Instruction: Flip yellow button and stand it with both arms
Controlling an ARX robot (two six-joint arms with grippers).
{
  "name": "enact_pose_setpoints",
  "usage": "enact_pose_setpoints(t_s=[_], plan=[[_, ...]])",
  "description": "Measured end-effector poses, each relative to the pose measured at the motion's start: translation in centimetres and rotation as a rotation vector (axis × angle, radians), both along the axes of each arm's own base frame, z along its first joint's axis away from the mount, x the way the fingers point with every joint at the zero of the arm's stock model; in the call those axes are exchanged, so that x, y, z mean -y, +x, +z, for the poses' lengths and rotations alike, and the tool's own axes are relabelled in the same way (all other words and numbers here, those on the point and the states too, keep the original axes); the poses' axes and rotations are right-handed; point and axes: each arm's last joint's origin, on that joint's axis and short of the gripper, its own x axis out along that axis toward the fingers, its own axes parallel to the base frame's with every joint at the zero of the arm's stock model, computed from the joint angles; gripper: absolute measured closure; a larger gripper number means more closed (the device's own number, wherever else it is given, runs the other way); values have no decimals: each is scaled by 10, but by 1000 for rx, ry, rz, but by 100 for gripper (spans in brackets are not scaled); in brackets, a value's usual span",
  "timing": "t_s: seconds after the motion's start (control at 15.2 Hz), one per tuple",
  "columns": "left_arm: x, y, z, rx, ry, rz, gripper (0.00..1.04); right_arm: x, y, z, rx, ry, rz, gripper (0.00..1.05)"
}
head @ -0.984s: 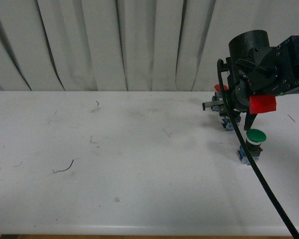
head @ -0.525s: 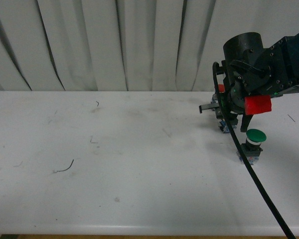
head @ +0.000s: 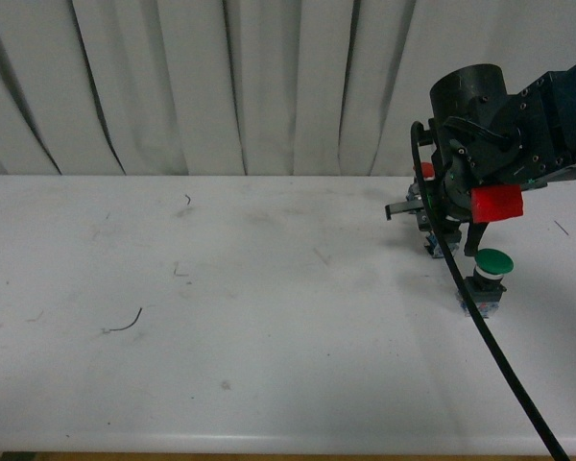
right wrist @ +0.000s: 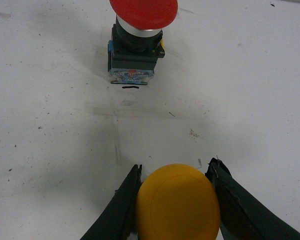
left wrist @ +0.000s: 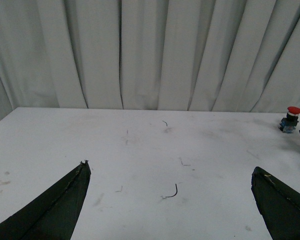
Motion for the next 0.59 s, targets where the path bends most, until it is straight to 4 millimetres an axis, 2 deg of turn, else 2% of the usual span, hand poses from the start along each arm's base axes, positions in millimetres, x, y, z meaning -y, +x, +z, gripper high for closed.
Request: enact_pose_setpoints(t_s=[0.07, 0.39, 0.46, 0.52, 0.59], plan=[[0, 0, 0, 0, 0, 0, 7, 0, 0, 0, 0, 3, 1, 65], [0, 0, 0, 0, 0, 0, 7, -3, 0, 1, 7, 26, 2, 9], [0, 0, 0, 0, 0, 0, 7, -3, 0, 0, 7, 31, 2, 4], [0, 0, 0, 0, 0, 0, 7, -3, 0, 1, 8, 33, 2, 8], [0, 0, 0, 0, 0, 0, 7, -3, 1, 1, 19, 41, 4, 6]])
